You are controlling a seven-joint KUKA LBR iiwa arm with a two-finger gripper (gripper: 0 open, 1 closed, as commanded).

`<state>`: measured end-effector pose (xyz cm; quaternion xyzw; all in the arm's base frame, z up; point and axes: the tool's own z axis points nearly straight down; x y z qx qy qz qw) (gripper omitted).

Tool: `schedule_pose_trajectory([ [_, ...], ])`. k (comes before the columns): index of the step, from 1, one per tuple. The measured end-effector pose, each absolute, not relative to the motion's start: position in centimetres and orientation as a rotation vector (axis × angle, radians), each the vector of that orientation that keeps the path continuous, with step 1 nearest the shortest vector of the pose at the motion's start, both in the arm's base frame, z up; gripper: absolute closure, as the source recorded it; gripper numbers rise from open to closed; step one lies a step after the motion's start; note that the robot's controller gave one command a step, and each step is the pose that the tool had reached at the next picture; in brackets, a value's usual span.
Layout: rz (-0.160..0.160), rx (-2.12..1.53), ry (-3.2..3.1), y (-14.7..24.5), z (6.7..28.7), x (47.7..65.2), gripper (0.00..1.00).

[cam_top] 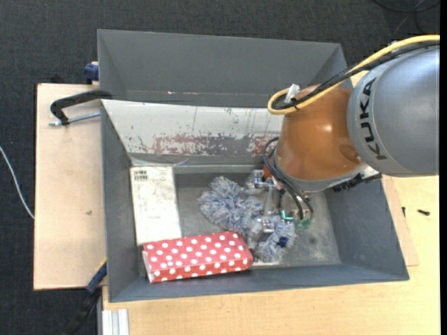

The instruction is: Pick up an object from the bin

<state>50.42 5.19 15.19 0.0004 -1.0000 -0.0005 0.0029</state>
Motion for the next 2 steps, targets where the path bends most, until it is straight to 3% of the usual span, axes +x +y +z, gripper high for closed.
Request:
schedule_pose_trajectory([
  [1, -0.003, 0.0, -3.144, 5.2, 15.6, 50.6, 0.0],
  [2, -0.003, 0.092, -3.157, 5.2, 7.7, 55.0, 1.0],
])
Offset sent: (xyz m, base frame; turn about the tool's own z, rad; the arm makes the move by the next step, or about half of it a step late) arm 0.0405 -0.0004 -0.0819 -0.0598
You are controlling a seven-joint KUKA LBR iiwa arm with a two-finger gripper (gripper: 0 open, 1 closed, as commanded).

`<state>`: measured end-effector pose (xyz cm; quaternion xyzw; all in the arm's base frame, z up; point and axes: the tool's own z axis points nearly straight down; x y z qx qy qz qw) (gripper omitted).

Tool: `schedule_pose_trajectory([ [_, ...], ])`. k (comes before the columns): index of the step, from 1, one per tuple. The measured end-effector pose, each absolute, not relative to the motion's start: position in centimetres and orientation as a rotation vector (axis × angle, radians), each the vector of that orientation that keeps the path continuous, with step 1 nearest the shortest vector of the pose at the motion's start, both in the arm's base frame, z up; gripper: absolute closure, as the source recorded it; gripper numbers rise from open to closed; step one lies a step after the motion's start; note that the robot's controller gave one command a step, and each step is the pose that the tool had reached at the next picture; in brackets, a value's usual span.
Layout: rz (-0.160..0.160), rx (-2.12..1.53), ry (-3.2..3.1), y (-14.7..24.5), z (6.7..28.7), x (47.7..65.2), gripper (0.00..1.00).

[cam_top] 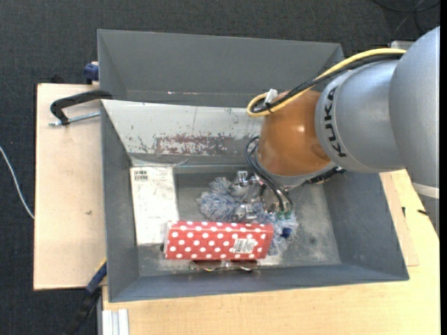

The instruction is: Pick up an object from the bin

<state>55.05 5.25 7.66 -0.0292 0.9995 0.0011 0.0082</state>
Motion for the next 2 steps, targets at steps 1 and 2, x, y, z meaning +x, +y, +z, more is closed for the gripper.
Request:
schedule_pose_trajectory([
  [1, 0.004, -0.091, 3.124, 5.2, 7.7, 55.0, 1.0],
  [2, 0.004, -0.082, 3.131, 8.4, 24.4, 52.2, 1.0],
])
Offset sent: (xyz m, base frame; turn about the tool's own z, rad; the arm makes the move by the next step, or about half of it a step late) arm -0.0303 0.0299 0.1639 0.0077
